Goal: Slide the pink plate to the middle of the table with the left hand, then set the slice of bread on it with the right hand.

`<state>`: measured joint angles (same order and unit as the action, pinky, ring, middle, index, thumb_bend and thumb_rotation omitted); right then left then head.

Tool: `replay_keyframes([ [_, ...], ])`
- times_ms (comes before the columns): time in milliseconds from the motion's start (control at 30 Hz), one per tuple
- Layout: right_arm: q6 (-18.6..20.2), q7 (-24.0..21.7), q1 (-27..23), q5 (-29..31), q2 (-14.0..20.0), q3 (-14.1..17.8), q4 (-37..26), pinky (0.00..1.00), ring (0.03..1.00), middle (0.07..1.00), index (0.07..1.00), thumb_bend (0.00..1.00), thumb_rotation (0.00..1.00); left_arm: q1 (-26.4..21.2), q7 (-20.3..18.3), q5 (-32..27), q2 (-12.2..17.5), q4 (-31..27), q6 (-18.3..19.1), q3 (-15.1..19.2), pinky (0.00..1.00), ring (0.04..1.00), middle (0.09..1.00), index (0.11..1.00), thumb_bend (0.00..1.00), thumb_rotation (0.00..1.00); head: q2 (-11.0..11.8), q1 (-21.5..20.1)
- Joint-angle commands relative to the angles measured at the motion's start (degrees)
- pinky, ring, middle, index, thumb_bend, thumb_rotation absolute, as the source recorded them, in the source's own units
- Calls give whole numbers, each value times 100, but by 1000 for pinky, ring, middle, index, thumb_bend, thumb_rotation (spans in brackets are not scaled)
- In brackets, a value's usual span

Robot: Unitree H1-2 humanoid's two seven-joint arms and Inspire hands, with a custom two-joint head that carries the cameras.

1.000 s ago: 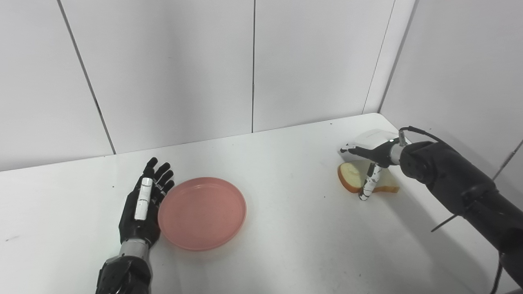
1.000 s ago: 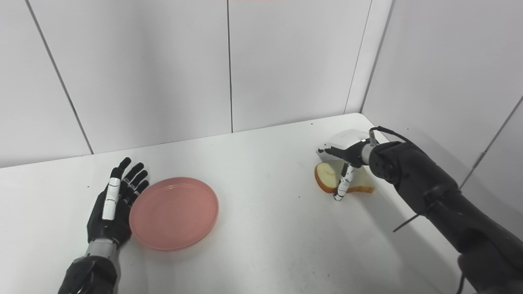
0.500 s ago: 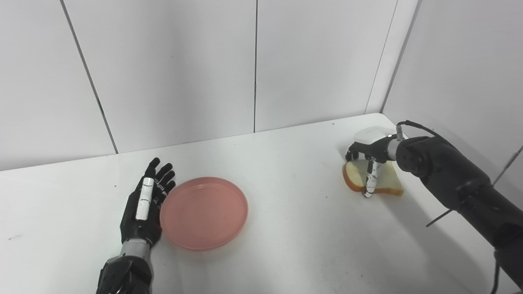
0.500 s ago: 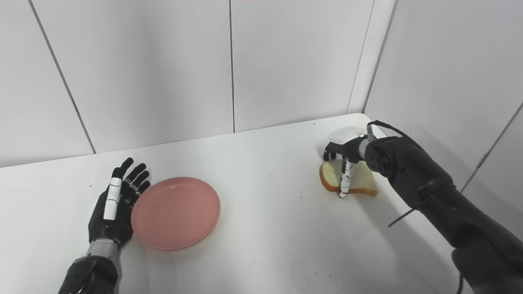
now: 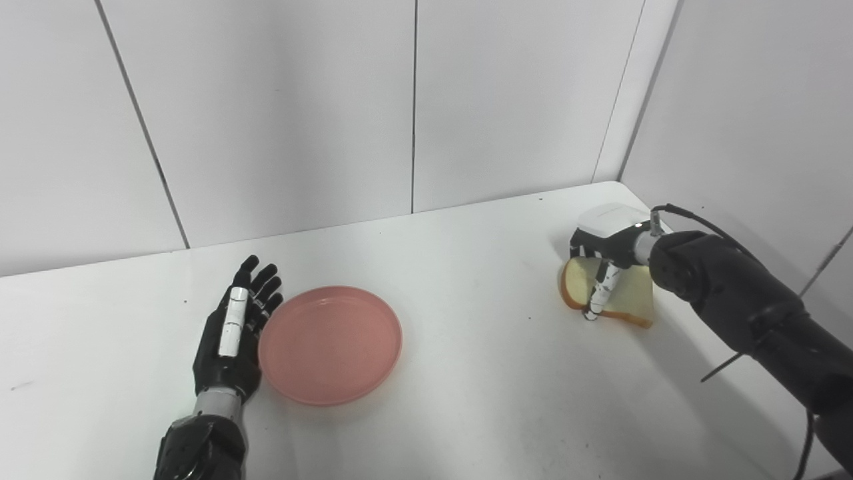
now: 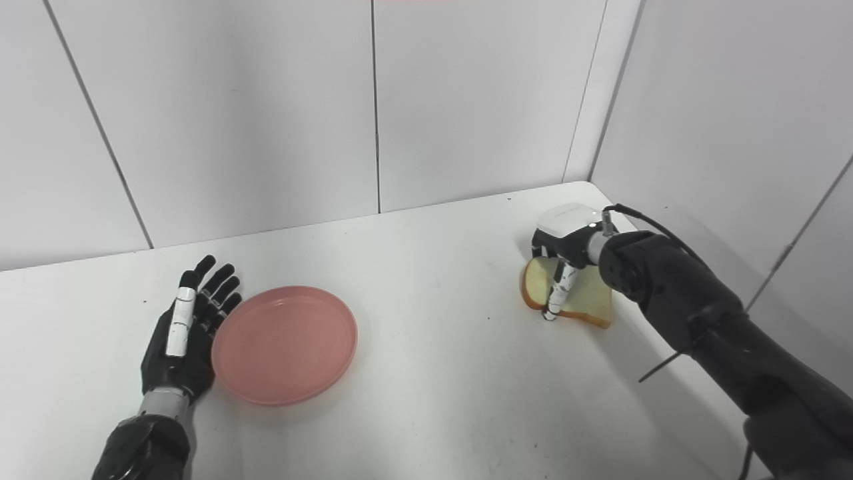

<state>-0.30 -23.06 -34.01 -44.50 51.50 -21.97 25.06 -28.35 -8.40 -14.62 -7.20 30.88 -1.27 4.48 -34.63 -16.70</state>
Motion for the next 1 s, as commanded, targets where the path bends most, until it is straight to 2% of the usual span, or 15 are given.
replay_keyframes([
  [0, -67, -129, 208, -87, 43, -88, -76, 342, 402, 478, 495, 518, 169, 273, 163, 77, 14, 193, 461, -16, 911, 890, 864, 888, 882, 672, 5, 3],
  [100, -16, -166, 213, -90, 75, -49, -273, 333, 392, 466, 494, 518, 169, 277, 155, 90, 11, 199, 439, -42, 909, 893, 861, 886, 869, 673, 0, 18],
  [233, -155, -227, 164, -50, 139, -26, -498, 331, 392, 463, 494, 518, 170, 284, 182, 94, -12, 185, 439, -54, 911, 893, 854, 876, 862, 672, 2, 72],
  [400, -254, -354, 76, 9, 169, 57, -855, 254, 321, 406, 492, 520, 167, 278, 216, 69, -55, 188, 476, -37, 912, 893, 857, 880, 850, 664, 3, 87],
  [600, -261, -811, -288, 170, 137, 184, -1545, 233, 305, 400, 494, 519, 168, 265, 275, 118, -119, 240, 418, -78, 921, 896, 854, 891, 848, 669, 26, 246],
  [733, -329, -982, -438, 241, 114, 244, -1833, 240, 315, 414, 493, 520, 161, 250, 325, 159, -169, 262, 411, -85, 913, 896, 858, 904, 856, 668, 32, 387],
  [800, -453, -1105, -613, 267, 89, 241, -2038, 237, 309, 409, 493, 521, 160, 236, 390, 196, -242, 301, 370, -81, 904, 890, 851, 898, 848, 667, 19, 715],
  [900, -528, -1238, -769, 301, 45, 243, -2199, 225, 296, 402, 493, 521, 160, 209, 430, 208, -298, 375, 312, -73, 888, 883, 844, 898, 837, 667, 22, 779],
  [933, -629, -1261, -869, 309, 8, 210, -2228, 224, 295, 401, 493, 521, 160, 179, 458, 224, -327, 443, 276, -76, 887, 882, 844, 898, 837, 666, 45, 985],
  [967, -711, -1273, -937, 314, -17, 188, -2240, 231, 307, 413, 492, 521, 160, 156, 480, 238, -349, 496, 248, -78, 892, 885, 843, 896, 846, 664, 47, 1001],
])
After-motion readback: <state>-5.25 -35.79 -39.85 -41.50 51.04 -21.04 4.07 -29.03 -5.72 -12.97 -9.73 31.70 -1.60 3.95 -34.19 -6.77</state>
